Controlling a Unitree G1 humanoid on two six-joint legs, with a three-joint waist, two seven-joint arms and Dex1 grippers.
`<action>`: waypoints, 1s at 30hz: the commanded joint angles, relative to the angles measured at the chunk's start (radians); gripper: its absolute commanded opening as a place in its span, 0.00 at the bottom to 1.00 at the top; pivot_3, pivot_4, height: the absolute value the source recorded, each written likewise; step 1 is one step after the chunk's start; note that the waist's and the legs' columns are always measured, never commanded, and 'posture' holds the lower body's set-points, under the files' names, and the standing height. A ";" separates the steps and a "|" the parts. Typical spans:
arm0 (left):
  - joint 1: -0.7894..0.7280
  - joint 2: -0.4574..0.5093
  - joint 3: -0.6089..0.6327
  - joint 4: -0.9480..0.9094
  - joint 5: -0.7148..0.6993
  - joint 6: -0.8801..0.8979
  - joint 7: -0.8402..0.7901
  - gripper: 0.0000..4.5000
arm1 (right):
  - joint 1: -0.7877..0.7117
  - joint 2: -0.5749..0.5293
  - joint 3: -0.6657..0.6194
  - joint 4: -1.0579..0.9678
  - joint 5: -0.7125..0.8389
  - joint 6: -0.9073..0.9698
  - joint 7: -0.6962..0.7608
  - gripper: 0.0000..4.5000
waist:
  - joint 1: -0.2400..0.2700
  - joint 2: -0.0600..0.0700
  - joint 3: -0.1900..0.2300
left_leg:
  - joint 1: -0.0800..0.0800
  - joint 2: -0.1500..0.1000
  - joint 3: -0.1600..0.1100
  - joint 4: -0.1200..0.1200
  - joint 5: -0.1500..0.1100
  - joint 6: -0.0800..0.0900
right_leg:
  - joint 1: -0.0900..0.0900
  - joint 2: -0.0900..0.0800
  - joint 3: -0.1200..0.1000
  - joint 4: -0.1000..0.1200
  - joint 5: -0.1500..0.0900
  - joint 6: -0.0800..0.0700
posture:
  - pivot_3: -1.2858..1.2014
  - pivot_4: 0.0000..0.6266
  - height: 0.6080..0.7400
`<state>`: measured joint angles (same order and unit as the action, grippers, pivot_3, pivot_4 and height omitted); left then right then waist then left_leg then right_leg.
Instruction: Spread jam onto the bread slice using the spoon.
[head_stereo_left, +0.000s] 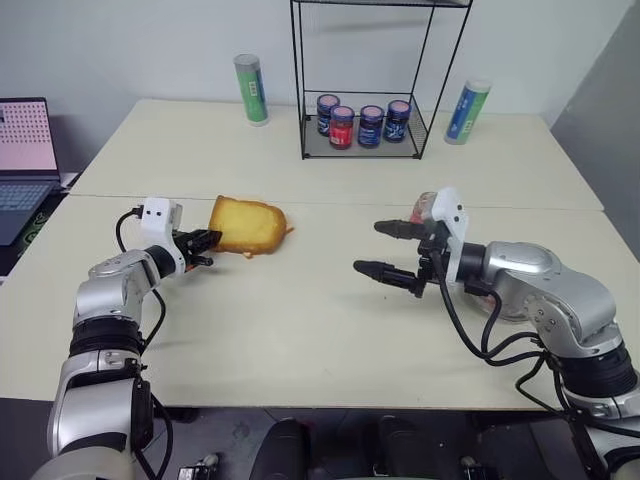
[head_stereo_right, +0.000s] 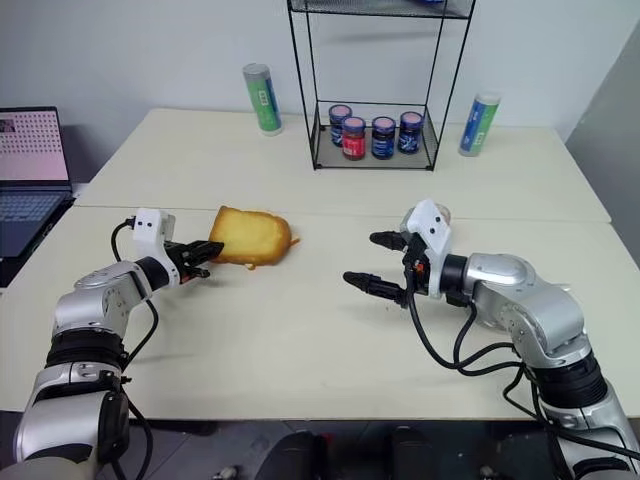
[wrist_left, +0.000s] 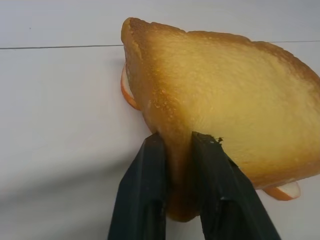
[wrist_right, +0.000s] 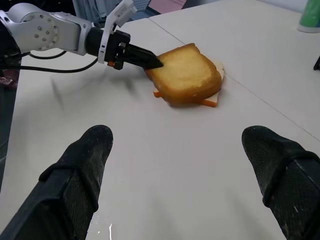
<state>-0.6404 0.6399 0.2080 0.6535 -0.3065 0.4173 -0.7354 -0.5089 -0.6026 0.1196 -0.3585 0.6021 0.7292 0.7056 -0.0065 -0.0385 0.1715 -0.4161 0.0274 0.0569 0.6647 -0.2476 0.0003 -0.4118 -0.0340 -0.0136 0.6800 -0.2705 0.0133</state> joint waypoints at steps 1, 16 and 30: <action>-0.010 0.006 0.024 -0.080 -0.021 0.014 0.002 0.01 | 0.023 -0.007 -0.064 -0.032 -0.016 -0.026 -0.019 1.00 | 0.003 0.000 0.000 | 0.000 0.000 0.000 0.000 0.000 0.000 | 0.000 0.000 0.000 0.000 0.000 0.000 | 0.52 0.24 1.00; -0.190 0.060 -0.151 -0.557 -0.248 0.342 -0.369 0.01 | 0.243 -0.273 -0.388 -0.197 0.206 0.168 0.083 1.00 | 0.006 -0.001 0.001 | -0.001 -0.001 -0.001 0.000 0.000 0.000 | 0.001 0.000 0.000 -0.001 0.000 0.000 | 0.52 0.24 1.00; -0.220 -0.123 -0.607 -0.157 0.232 -0.364 -0.476 0.01 | 0.422 -0.271 -0.500 -0.319 0.340 0.240 -0.017 1.00 | 0.008 0.000 0.001 | 0.003 0.001 0.000 0.000 0.000 0.000 | 0.004 0.010 0.002 -0.002 -0.001 -0.001 | 0.52 0.24 1.00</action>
<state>-0.7913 0.5538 -0.3990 0.3993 -0.1377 0.1870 -1.2609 -0.0959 -0.8714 -0.3520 -0.6470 0.9309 0.9828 0.7052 0.0012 -0.0384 0.1723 -0.4146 0.0284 0.0563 0.6657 -0.2476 0.0006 -0.4087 -0.0240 -0.0111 0.6781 -0.2718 0.0122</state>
